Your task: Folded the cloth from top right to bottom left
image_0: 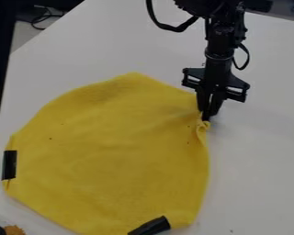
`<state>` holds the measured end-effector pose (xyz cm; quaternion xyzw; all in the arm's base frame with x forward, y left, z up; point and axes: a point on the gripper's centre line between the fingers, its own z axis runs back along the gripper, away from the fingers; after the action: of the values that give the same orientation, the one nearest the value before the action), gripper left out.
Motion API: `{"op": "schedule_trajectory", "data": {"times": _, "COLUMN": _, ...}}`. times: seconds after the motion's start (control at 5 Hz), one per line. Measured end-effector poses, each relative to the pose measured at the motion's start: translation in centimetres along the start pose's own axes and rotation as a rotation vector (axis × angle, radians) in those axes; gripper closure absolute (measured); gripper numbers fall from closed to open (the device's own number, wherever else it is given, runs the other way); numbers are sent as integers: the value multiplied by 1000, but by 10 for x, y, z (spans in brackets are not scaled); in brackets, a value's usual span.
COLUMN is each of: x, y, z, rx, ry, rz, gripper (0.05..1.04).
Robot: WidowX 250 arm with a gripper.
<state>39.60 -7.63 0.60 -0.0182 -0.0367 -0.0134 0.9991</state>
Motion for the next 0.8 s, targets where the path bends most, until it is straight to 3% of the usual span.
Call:
{"op": "schedule_trajectory", "data": {"times": 0.2, "x": -1, "y": 4, "z": 4, "rx": 39, "ry": 24, "rz": -1, "gripper": 1000}}
{"op": "schedule_trajectory", "data": {"times": 0.4, "x": 2, "y": 8, "z": 45, "rx": 95, "ry": -8, "rz": 49, "gripper": 1020}}
{"op": "schedule_trajectory", "data": {"times": 0.6, "x": 0, "y": 17, "z": 96, "rx": 103, "ry": -71, "rz": 100, "gripper": 1021}}
{"op": "schedule_trajectory", "data": {"times": 0.8, "x": -14, "y": 49, "z": 122, "rx": 123, "ry": -103, "rz": 237, "gripper": 1021}}
